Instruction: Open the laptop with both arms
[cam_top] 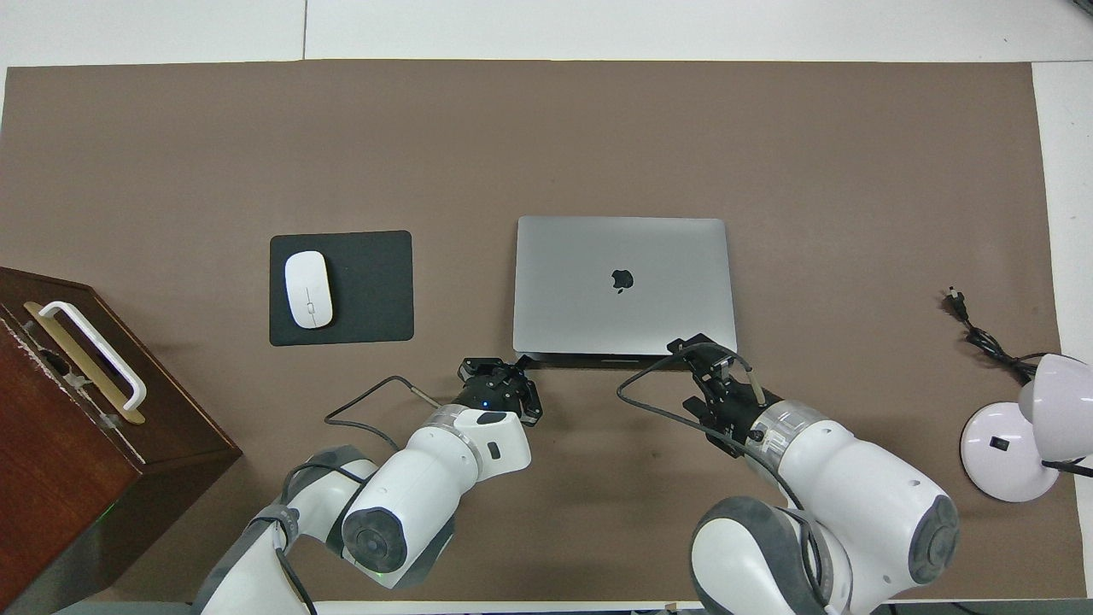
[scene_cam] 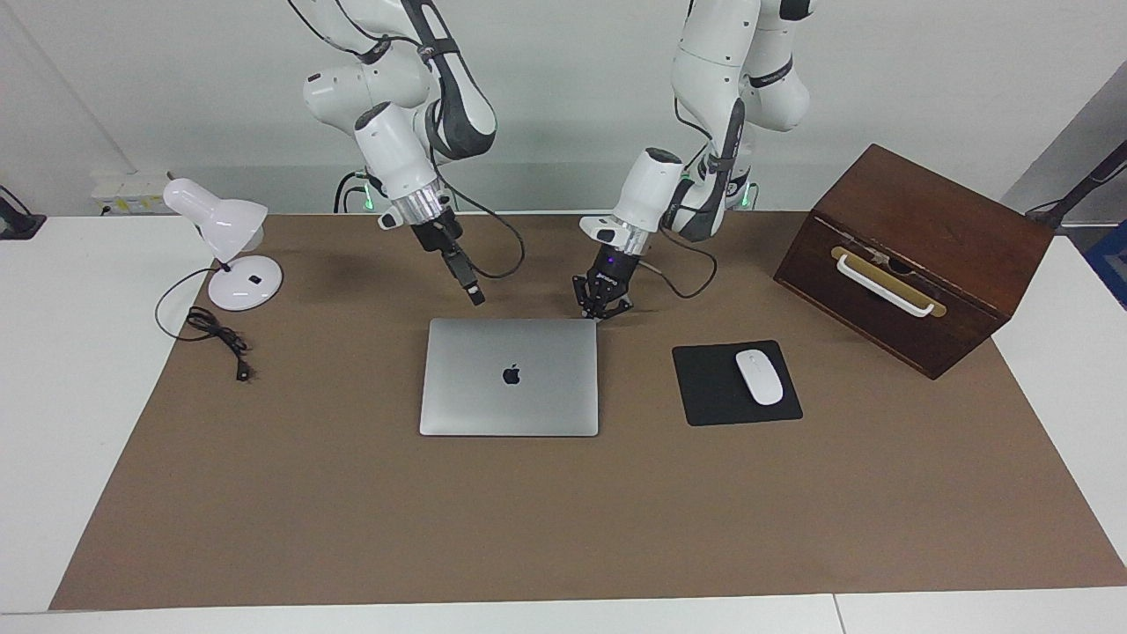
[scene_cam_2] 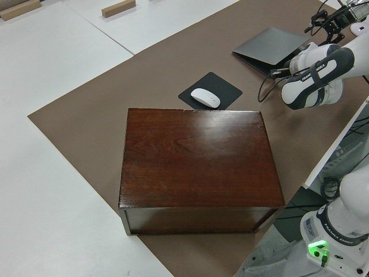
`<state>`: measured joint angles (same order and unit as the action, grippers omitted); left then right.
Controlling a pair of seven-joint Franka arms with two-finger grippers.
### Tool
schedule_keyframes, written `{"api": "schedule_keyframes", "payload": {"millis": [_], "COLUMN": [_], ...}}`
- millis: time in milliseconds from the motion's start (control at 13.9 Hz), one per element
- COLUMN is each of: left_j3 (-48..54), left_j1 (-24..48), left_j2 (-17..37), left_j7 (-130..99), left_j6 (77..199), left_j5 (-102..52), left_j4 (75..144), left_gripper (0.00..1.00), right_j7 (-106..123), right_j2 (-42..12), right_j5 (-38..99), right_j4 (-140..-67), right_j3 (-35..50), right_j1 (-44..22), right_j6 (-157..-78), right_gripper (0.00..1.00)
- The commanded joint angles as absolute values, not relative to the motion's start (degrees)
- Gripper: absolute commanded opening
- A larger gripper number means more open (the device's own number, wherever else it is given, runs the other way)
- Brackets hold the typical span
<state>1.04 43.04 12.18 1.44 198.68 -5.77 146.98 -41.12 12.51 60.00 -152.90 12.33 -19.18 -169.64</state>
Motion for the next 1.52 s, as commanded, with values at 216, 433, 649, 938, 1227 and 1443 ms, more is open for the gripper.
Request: {"api": "schedule_keyframes", "payload": {"millis": [216, 433, 649, 938, 1227, 1443], "left_j3": [0.8, 0.8, 0.7, 0.7, 0.6, 0.6], "left_j1": [43.2, 43.1, 42.9, 42.6, 42.5, 42.5], "left_j2": [13.3, 13.4, 13.4, 16.0, 16.2, 16.3], "left_j7": [3.0, 3.0, 3.0, 3.0, 3.0, 3.1], "left_j6": [199.2, 199.2, 199.1, 199.2, 199.2, 199.2], "left_j5": [-6.7, -6.6, -6.6, -6.7, -6.7, -6.7], "left_j4": [145.7, 144.8, 144.8, 142.9, 142.9, 142.9], "left_gripper": [0.0, 0.0, 0.0, 0.0, 0.0, 0.0], "right_j7": [-39.3, -39.1, -38.9, -38.8, -38.0, -37.6], "right_j2": [8.3, 6.7, 4.7, 2.6, 1.1, 0.3], "right_j5": [62.5, 62.6, 62.6, 62.6, 62.7, 62.7], "right_j4": [-149.1, -148.0, -146.7, -145.1, -143.4, -142.4], "right_j3": [12.8, 12.8, 12.8, 12.8, 12.7, 12.2], "right_j1": [-19.2, -19.2, -19.2, -19.2, -19.2, -19.2], "right_j6": [-171.2, -171.2, -172.8, -173.2, -173.3, -173.3], "right_gripper": [1.0, 1.0, 1.0, 1.0, 1.0, 1.0]}}
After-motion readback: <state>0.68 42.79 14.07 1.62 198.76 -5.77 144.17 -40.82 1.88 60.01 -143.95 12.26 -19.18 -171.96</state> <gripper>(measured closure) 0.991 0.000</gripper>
